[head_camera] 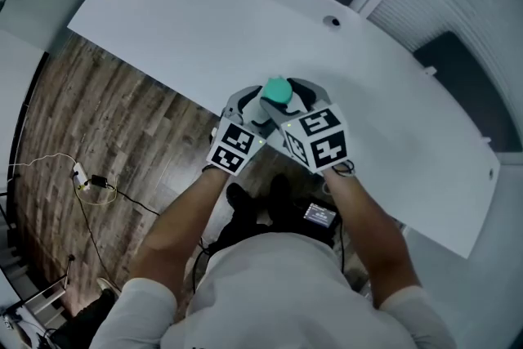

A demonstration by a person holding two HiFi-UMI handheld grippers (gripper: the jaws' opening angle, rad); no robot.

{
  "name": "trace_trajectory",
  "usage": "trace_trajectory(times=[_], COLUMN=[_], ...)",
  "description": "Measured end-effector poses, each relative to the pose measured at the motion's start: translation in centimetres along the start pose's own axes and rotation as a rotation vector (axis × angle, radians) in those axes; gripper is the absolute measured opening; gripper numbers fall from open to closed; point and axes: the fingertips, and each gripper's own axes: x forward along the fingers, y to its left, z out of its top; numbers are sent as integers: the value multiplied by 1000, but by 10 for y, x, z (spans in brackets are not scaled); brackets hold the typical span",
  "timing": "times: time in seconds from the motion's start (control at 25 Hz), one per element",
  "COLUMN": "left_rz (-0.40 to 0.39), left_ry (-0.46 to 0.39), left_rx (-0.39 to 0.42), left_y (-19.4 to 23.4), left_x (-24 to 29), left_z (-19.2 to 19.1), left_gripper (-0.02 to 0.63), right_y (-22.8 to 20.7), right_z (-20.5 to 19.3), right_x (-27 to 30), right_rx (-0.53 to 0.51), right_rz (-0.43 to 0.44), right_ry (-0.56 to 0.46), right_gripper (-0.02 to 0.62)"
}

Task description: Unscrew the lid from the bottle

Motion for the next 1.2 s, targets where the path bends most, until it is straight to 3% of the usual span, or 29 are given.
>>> trace_trajectory(times=[0.16, 0.28, 0.76, 0.92, 1.04, 1.2], left_rz=[66, 63, -185, -272, -228, -40], left_ry=[7, 13, 52, 78, 78, 49], left_rx=[-23, -33, 67, 105, 107, 88], left_y=[0, 1, -10, -11, -9, -1], left_x=[8, 11, 6, 6, 7, 0], left_z=[-2, -1, -3, -3, -2, -5], left_gripper=[317, 318, 315, 316, 318, 318], right_y=[1, -1, 9, 9, 8, 8], right_z=[1, 1, -3, -2, -2, 1], right_x=[0, 0, -2, -2, -1, 1], right_rx=[57, 67, -129, -154, -137, -92], right_rz=[-74, -85, 156, 198, 175, 117], right_ry=[-27, -33, 52, 65, 50, 20], right_gripper=[293, 293, 293, 293, 293, 293])
